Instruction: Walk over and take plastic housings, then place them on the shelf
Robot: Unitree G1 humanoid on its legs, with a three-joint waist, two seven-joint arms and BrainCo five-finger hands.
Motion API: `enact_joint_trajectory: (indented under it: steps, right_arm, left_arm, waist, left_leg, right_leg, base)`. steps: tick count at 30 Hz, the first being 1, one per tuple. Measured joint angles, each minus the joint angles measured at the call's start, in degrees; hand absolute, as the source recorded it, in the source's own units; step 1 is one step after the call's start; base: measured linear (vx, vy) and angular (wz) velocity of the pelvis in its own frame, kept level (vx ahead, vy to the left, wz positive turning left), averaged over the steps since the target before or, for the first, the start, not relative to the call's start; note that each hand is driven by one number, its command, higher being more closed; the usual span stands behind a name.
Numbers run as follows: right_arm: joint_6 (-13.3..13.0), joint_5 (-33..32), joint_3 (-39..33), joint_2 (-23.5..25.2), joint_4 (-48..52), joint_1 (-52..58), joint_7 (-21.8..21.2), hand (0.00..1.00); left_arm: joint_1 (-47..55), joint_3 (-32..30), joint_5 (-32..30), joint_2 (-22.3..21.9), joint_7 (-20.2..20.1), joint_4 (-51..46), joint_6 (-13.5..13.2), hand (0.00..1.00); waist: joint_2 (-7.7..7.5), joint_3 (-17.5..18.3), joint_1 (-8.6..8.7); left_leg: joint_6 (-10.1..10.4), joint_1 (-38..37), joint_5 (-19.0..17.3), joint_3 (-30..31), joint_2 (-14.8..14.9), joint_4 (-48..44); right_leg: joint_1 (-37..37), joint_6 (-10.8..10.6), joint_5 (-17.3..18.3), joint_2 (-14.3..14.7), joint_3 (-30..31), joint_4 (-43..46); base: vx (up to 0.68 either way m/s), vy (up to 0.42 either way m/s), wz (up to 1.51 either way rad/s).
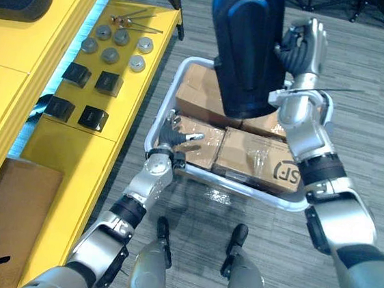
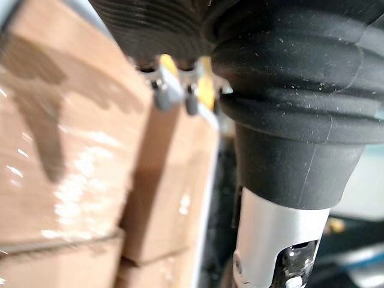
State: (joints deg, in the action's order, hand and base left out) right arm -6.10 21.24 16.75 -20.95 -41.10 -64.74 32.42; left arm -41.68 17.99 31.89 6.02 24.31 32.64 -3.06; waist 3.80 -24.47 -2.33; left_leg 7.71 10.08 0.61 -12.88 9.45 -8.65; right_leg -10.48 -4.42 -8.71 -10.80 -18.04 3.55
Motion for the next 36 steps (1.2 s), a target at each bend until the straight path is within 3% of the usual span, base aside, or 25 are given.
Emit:
enact_joint_trajectory:
  steps: [6,10,16,17,33,36]
  right_arm:
    - [-1.2,0.5,2.6,3.4,-1.2,-1.4,0.0,1.00]
    - [-1.7,1.1,4.6,5.6,-4.3,-1.8,0.0,1.00]
    - [-2.6,1.5,7.1,8.7,-5.2,-2.7,-0.1,1.00]
    - [-2.6,1.5,7.2,8.8,-5.4,-2.9,0.0,1.00]
    - [-5.2,-1.5,8.8,11.3,-0.3,2.9,2.5,1.00]
    - [-5.3,-2.8,8.7,11.2,0.1,5.2,4.0,1.00]
  left_arm:
    - [-4.5,-1.6,9.2,-1.0,1.4,1.9,-4.5,0.00]
    - [-5.8,-1.6,11.3,-2.2,0.6,1.9,-7.1,0.00]
    - [-5.8,-0.8,24.6,-4.0,-7.0,1.9,-11.4,0.00]
    - [-5.8,-0.8,27.4,-4.3,-9.1,1.9,-12.3,1.00]
    - [-3.5,1.3,33.6,-4.4,-7.0,1.4,-21.4,1.00]
    - [-2.9,1.2,35.2,-4.5,-7.2,0.9,-23.4,1.00]
  waist:
    - [-1.00,-0.6,0.25]
    - [-1.25,-0.7,0.15]
    - [-1.25,-0.7,0.07]
    - [-1.25,-0.7,0.05]
    - [-1.31,-0.8,-0.03]
    - [-2.12,-1.2,0.22]
  left_leg:
    - [0.0,0.0,0.0,-0.2,0.0,0.0]
    - [0.0,0.0,0.0,-0.1,-0.1,0.0]
    - [0.0,0.0,0.0,0.0,-0.1,0.0]
    - [0.0,0.0,0.0,0.0,-0.1,0.0]
    - [0.1,-1.4,0.0,1.1,-0.2,0.3]
    - [0.1,-2.4,0.0,1.1,-0.1,0.5]
  right_leg:
    - [-0.5,0.0,0.0,0.0,0.8,0.1]
    - [-0.4,0.0,0.0,-0.1,0.8,0.1]
    - [-0.3,0.0,0.0,-0.1,0.7,0.1]
    - [-0.3,0.0,0.0,-0.1,0.7,0.1]
    - [2.7,-0.1,-0.1,0.0,-0.9,-1.5]
    - [3.6,-0.1,-0.1,0.1,-0.9,-1.7]
  base:
    - [0.00,0.010,-0.04]
    - [0.00,0.000,0.00]
    - [0.00,0.000,0.00]
    - [0.00,0.000,0.00]
    - [0.01,0.003,0.03]
    - [-0.01,0.011,-0.02]
